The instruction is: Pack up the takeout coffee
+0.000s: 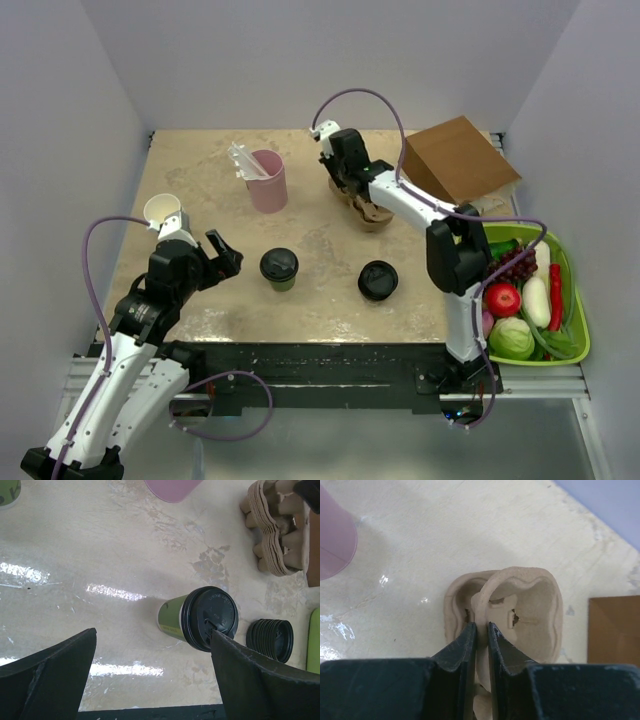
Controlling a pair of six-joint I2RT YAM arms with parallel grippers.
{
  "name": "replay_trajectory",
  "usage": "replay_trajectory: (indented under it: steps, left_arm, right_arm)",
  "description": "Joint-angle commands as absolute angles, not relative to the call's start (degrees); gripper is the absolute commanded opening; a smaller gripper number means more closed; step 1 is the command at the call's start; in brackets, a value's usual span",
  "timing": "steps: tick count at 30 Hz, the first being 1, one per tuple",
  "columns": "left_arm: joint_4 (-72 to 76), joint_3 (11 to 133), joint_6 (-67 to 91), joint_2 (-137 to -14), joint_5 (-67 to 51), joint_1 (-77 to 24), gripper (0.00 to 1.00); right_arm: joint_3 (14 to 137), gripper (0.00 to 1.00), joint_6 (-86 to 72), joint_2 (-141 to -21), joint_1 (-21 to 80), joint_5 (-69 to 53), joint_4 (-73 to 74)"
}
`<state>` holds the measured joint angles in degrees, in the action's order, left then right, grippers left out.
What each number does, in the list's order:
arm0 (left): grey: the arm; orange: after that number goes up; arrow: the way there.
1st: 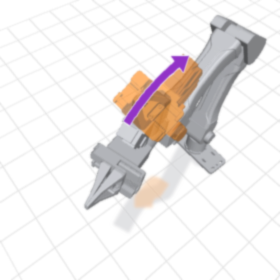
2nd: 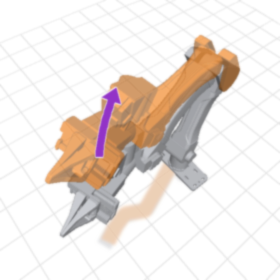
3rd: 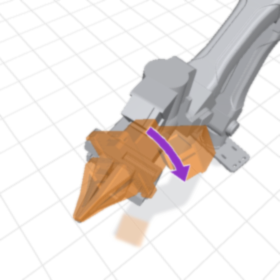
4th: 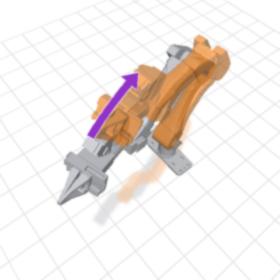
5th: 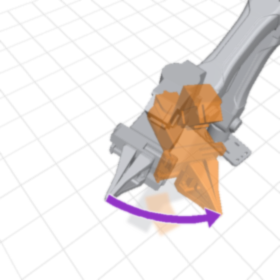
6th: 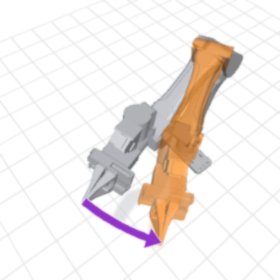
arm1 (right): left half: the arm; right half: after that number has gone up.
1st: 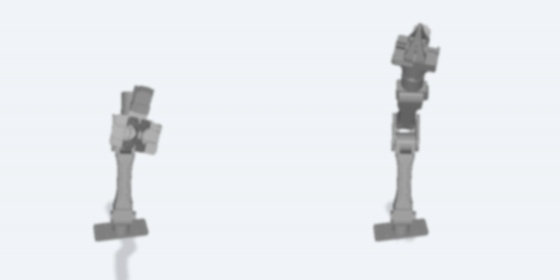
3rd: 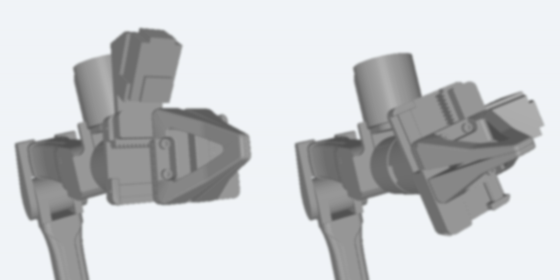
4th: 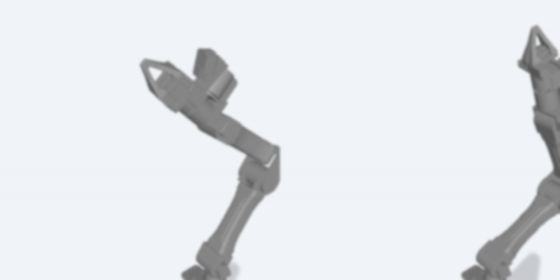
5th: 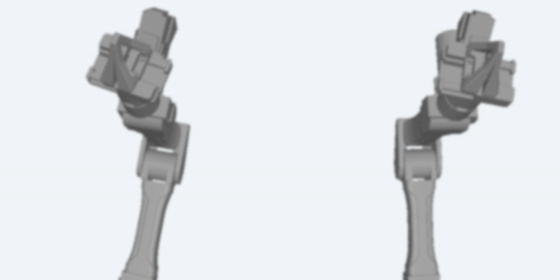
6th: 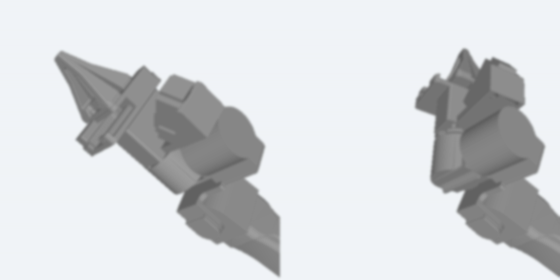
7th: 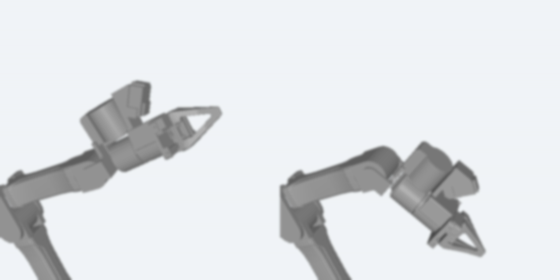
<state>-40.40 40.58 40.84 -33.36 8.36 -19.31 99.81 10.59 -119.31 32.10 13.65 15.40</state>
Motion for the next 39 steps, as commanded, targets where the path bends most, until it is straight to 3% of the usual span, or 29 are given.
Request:
replay_trajectory:
  steps: [1,7,15,20,28,31,34,35,39]
  left_arm:
    - [-39.46,40.96,40.43,-33.05,9.49,-19.42,1.0]
    - [-39.46,40.87,40.6,-32.35,9.49,-19.51,1.0]
    - [-39.46,40.69,40.61,-30.15,9.49,-19.51,1.0]
    - [-39.64,40.78,40.87,-29.09,9.84,-19.51,1.0]
    - [-40.25,41.22,40.52,-28.92,9.93,-19.51,1.0]
    - [-40.25,41.04,40.78,-28.57,10.19,-19.51,1.0]
    - [-40.34,41.04,40.87,-28.65,10.37,-19.51,1.0]
    - [-40.34,41.04,40.87,-28.74,10.37,-19.51,1.0]
    - [-40.34,41.13,40.87,-29.09,10.37,-19.51,1.0]
  right_arm:
    - [96.43,0.0,13.18,-110.75,32.87,19.23,8.8]
    - [92.29,0.0,14.42,-102.84,36.38,24.15,7.2]
    - [87.47,0.0,2.93,-96.77,47.62,25.84,13.54]
    - [83.85,0.0,-1.93,-99.04,56.76,25.4,12.83]
    - [86.12,0.02,-0.26,-107.83,61.35,20.92,9.22]
    - [88.06,0.21,-0.35,-110.47,61.87,21.36,9.23]
    - [89.21,0.31,-0.53,-111.27,61.96,23.29,9.31]
    - [89.73,0.46,-1.05,-111.18,61.88,23.9,9.66]
    - [90.0,0.72,-3.77,-108.3,61.88,26.71,12.21]
